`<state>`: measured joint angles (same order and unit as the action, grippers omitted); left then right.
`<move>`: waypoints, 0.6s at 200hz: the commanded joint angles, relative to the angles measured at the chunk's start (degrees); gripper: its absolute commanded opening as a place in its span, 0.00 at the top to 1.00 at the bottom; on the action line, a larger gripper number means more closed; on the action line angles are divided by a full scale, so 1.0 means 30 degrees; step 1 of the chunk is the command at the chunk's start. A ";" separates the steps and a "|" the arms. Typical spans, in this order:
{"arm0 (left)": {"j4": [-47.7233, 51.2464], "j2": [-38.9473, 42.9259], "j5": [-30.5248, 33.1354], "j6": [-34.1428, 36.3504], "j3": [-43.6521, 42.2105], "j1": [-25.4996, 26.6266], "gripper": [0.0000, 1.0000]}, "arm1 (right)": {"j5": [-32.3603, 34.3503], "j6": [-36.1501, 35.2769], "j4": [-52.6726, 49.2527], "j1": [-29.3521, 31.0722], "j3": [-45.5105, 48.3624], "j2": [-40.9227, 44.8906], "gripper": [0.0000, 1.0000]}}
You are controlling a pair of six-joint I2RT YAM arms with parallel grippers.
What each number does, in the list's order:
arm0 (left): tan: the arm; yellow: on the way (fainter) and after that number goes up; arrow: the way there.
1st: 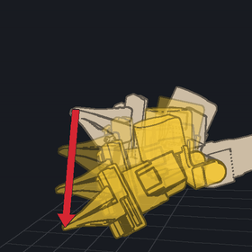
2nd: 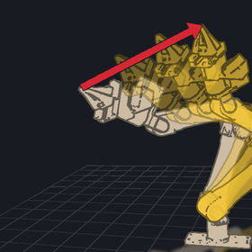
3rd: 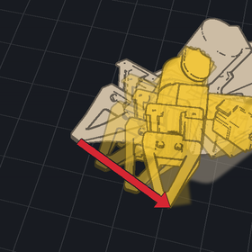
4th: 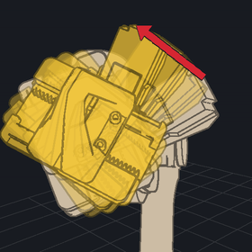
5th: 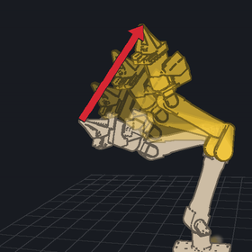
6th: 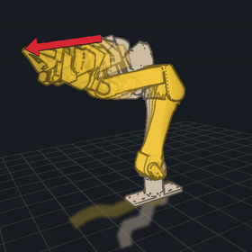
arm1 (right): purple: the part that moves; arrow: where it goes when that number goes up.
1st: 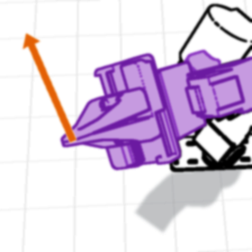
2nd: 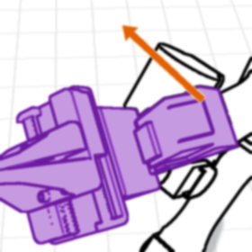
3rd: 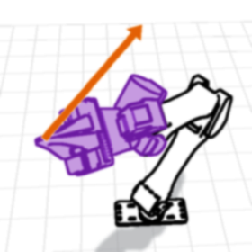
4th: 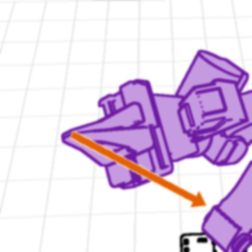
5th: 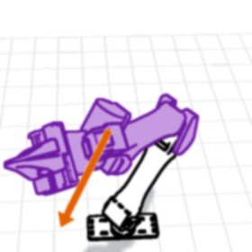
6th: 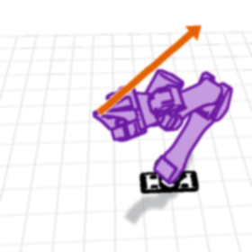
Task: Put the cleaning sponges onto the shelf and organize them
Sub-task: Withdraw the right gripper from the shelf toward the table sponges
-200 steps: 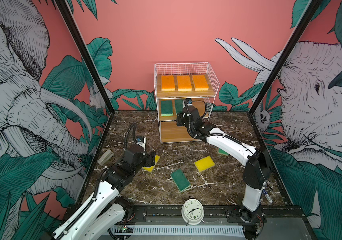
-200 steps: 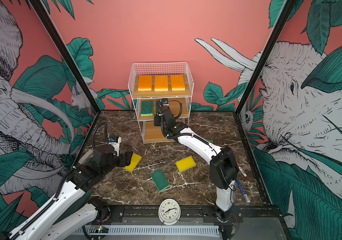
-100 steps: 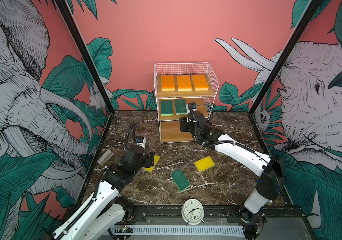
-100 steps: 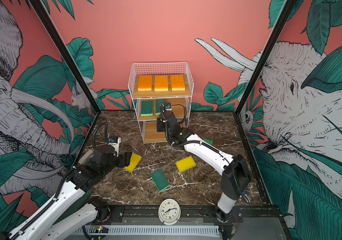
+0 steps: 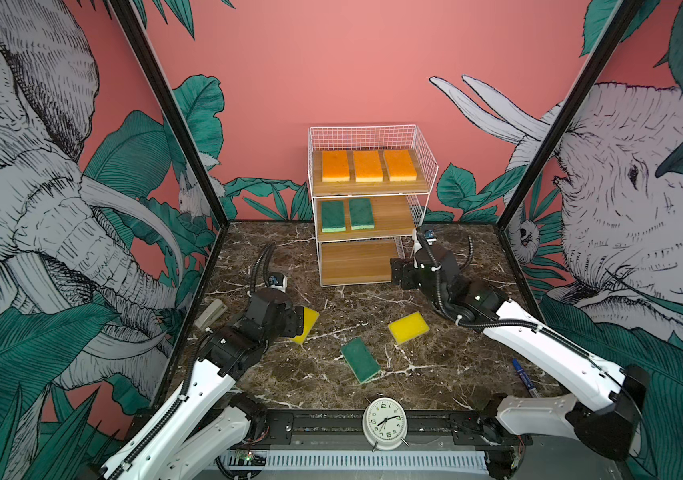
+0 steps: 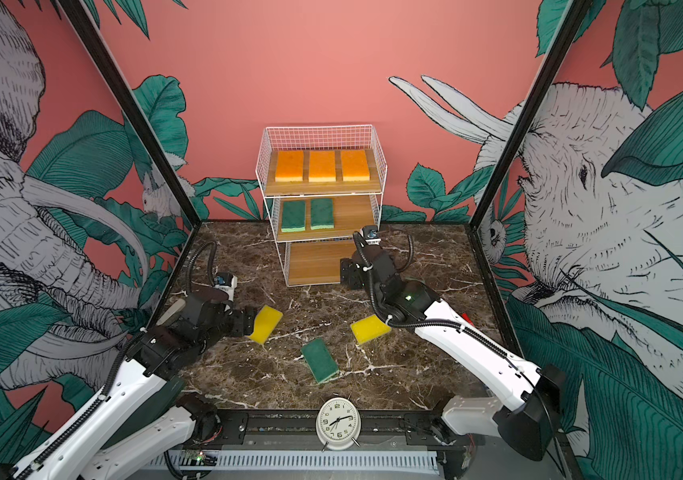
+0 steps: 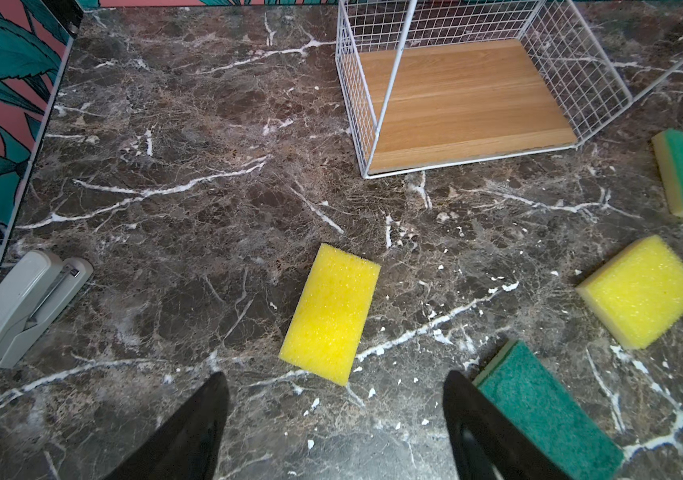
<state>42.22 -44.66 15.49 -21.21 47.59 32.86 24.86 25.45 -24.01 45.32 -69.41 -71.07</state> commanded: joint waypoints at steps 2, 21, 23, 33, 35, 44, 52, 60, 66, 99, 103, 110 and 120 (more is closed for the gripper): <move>0.1388 0.0247 -0.0074 -0.0749 0.0773 0.0062 0.18 | -0.0030 0.0274 -0.1501 -0.0351 0.0995 0.1303 0.01; 0.1825 0.0285 -0.0428 -0.1213 0.0795 0.0052 0.18 | -0.0406 0.0320 -0.1357 -0.0614 0.2368 0.2759 0.01; 0.1848 0.0295 -0.0477 -0.1241 0.0781 0.0059 0.18 | -0.0509 0.0331 -0.1309 -0.0629 0.2519 0.2922 0.01; 0.1829 0.0228 -0.0458 -0.1343 0.0430 0.0052 0.19 | -0.0875 0.0539 -0.1183 -0.0835 0.3188 0.3689 0.01; 0.1863 0.0222 -0.0434 -0.1405 0.0353 0.0059 0.19 | -0.0919 0.0598 -0.1178 -0.0897 0.3310 0.3843 0.01; 0.1973 0.0092 -0.0408 -0.1626 0.0052 0.0057 0.19 | -0.1105 0.0847 -0.1082 -0.1155 0.3887 0.4455 0.01; 0.2014 -0.0021 -0.0581 -0.1881 -0.0242 0.0082 0.19 | -0.1257 0.0920 -0.1050 -0.1375 0.4331 0.4954 0.01; 0.2012 -0.0136 -0.0945 -0.2145 -0.0497 0.0113 0.20 | -0.1592 0.0825 -0.0941 -0.1601 0.4753 0.5411 0.01; 0.1966 -0.0191 -0.1160 -0.2365 -0.0724 0.0179 0.20 | -0.1960 0.0689 -0.0900 -0.1801 0.5001 0.5706 0.01; 0.1651 -0.0786 -0.1367 -0.3642 -0.1437 0.1604 0.21 | -0.3297 0.0495 -0.1326 -0.2564 0.5786 0.6378 0.01; 0.1585 -0.0938 -0.1305 -0.3803 -0.1501 0.1863 0.21 | -0.3449 0.0456 -0.1389 -0.2624 0.5859 0.6375 0.01; 0.1390 -0.1238 -0.1268 -0.4087 -0.1596 0.2274 0.22 | -0.3779 0.0386 -0.1430 -0.2662 0.5984 0.6347 0.01; 0.1107 -0.1794 -0.1219 -0.4476 -0.1706 0.3135 0.23 | -0.4178 0.0364 -0.1460 -0.2680 0.6210 0.6316 0.01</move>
<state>46.06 -47.77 11.97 -29.98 43.62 38.04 16.47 26.79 -28.08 37.71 -52.12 -52.29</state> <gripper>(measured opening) 0.778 0.987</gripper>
